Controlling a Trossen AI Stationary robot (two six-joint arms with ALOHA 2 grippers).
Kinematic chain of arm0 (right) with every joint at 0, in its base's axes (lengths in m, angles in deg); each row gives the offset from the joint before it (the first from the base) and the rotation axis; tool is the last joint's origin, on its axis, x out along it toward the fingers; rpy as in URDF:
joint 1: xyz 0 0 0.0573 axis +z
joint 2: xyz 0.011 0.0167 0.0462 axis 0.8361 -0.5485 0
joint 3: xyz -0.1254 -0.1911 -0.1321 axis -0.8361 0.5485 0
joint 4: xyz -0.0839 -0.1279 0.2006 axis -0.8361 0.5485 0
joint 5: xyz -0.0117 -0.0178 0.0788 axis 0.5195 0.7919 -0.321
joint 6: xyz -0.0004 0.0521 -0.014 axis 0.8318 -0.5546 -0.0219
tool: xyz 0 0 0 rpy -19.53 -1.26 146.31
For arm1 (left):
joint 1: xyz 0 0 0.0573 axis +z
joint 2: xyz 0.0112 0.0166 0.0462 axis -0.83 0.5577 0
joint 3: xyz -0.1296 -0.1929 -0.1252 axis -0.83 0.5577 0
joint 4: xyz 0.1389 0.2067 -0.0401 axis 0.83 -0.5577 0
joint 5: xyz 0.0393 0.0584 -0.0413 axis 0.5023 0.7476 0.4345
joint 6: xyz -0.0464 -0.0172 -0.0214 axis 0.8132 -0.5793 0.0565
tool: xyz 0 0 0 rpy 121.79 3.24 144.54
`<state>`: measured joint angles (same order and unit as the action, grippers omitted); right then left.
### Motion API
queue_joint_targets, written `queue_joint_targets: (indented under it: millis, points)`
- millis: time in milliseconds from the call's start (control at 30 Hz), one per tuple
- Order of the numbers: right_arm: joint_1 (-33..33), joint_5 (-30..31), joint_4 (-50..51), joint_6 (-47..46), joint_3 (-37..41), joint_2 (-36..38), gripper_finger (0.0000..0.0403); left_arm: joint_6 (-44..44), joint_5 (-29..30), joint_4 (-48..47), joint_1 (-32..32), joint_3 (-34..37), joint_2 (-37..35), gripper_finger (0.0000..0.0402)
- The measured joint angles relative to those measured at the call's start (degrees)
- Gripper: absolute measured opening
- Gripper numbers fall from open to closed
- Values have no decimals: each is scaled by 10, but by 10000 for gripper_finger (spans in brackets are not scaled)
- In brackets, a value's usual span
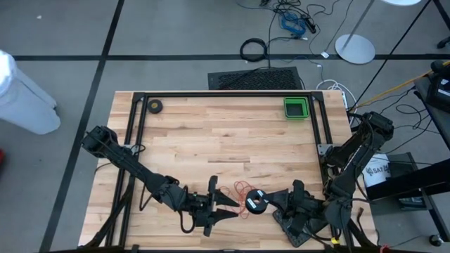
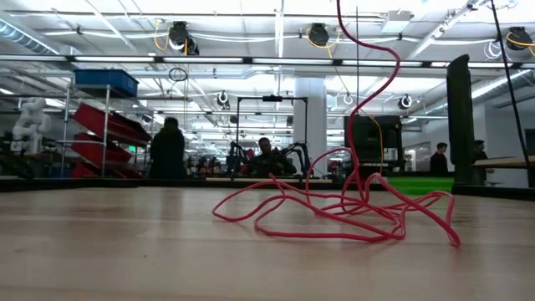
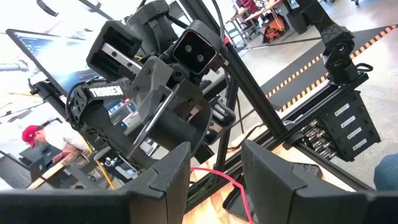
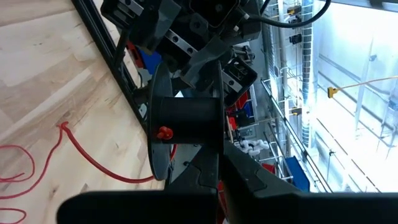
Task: Coil cords
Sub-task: Uncoil the red wire from the spool
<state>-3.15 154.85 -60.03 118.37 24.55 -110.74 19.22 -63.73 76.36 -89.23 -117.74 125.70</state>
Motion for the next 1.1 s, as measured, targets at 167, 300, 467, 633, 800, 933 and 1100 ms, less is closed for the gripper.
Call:
queue_joint_targets:
  millis: [167, 300, 467, 633, 800, 933, 1100]
  points:
    - [0, -1, 0, -13, 0, 0, 0, 0, 1, -1, 0, 0, 0, 151]
    - [0, -2, 0, -21, 0, 0, 0, 0, 1, -1, 0, 0, 0, 151]
    - [-3, -3, 0, -26, 0, 0, 0, 0, 1, -1, 0, 0, 0, 151]
    - [-11, -5, 0, -67, 0, 0, 0, 0, 1, -1, 0, 0, 0, 151]
    - [-22, -15, 2, -97, 0, 0, 0, 0, 1, -1, 0, 0, 0, 151]
    - [-30, -51, 5, -118, 0, 0, 0, 1, 1, -1, 0, 0, -1, 151]
    - [-38, -66, 10, -137, 0, 0, 0, 1, 2, 0, 0, 0, -1, 151]
